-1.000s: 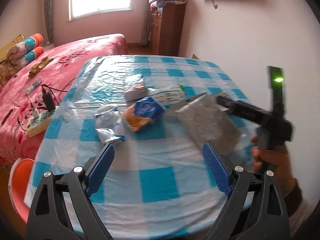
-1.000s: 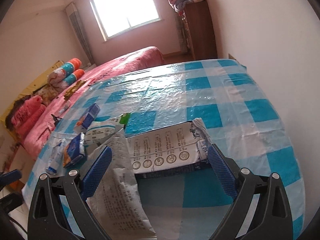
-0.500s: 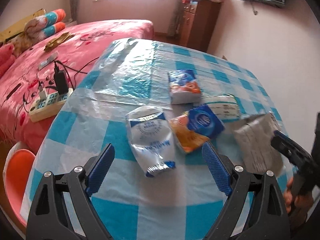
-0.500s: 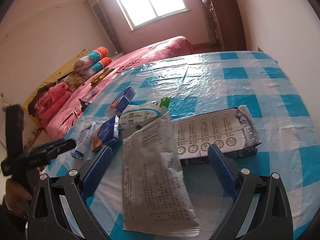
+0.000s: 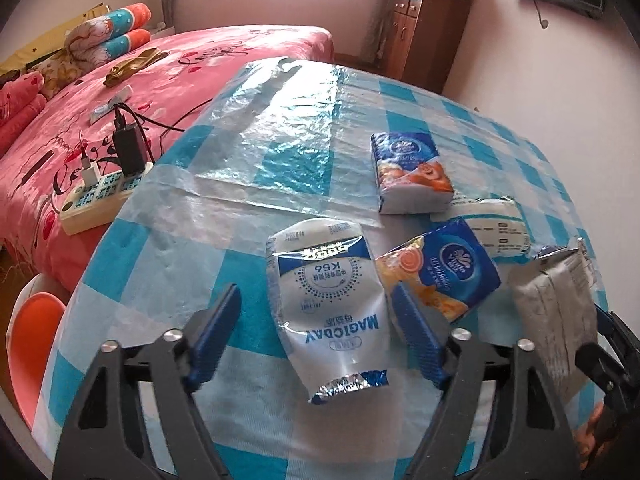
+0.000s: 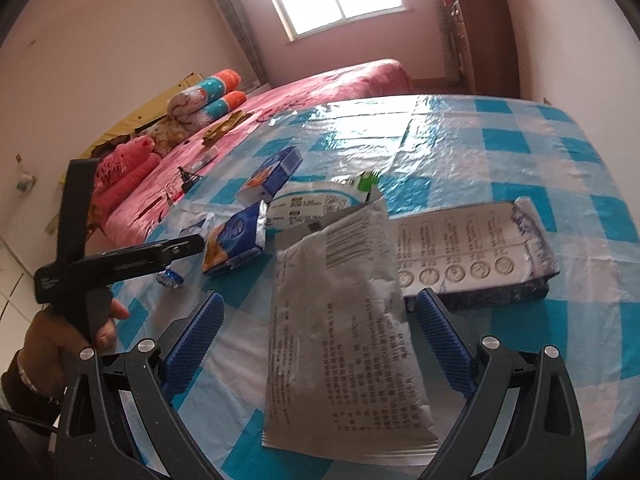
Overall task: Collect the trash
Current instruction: 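Grasp the white Magicday milk pouch with the left gripper while the right gripper grasps a grey paper packet, then lift the milk pouch and grey packet off the table with both grippers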
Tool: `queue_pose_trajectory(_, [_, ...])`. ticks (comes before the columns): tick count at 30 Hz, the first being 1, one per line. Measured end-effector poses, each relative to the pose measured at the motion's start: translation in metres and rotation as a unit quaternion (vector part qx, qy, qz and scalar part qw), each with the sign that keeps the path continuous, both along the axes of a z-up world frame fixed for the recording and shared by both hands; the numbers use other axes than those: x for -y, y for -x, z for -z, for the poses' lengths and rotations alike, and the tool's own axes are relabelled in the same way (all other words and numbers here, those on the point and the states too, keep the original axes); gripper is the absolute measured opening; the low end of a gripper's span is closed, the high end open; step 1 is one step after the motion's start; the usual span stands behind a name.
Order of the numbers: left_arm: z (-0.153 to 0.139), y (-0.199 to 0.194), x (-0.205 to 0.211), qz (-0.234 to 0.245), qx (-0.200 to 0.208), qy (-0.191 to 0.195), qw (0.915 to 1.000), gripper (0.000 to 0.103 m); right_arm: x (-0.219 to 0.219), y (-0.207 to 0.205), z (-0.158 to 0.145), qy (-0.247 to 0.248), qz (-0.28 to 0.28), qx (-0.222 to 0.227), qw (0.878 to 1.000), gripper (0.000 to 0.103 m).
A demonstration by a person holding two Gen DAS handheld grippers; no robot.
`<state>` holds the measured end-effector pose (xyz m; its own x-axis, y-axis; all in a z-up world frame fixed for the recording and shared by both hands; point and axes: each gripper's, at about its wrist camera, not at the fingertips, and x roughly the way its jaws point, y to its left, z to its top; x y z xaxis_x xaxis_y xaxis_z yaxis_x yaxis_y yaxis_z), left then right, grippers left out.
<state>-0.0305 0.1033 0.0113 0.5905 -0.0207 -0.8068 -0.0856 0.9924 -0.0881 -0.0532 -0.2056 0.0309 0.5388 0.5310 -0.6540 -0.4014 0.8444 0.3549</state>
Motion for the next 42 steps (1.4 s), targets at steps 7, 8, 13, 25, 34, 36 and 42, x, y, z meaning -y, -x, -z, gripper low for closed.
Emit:
queue_pose_trajectory(7, [0.000,-0.001,0.006,-0.001,0.007,-0.011,0.9999,0.069,0.000,-0.005,0.009,-0.017,-0.021,-0.035,0.999,0.095])
queue_pose_trajectory(8, [0.000,0.000,0.006,-0.001,0.009,-0.012,0.9999,0.068,0.000,-0.006,0.010,-0.020,-0.022,-0.041,0.999,0.095])
queue_pose_trajectory(13, [0.000,0.001,0.009,-0.002,0.015,-0.016,0.9998,0.063,0.006,-0.008,0.013,-0.041,-0.023,-0.059,0.997,0.095])
queue_pose_trajectory(25, [-0.001,0.011,0.001,-0.004,0.022,0.004,0.9997,0.063,0.007,-0.005,0.012,-0.038,-0.029,-0.058,0.997,0.044])
queue_pose_trajectory(34, [-0.002,0.025,-0.009,0.001,0.029,0.025,0.9993,0.063,-0.002,0.003,0.005,-0.038,-0.043,-0.030,0.998,0.028])
queue_pose_trajectory(36, [-0.002,0.029,-0.010,0.004,0.031,0.030,0.9991,0.063,-0.005,0.005,0.004,-0.037,-0.045,-0.026,0.998,0.027])
queue_pose_trajectory(42, [-0.002,0.039,-0.012,0.018,0.034,0.039,0.9985,0.063,-0.014,0.007,-0.001,-0.027,-0.034,-0.017,0.999,0.022])
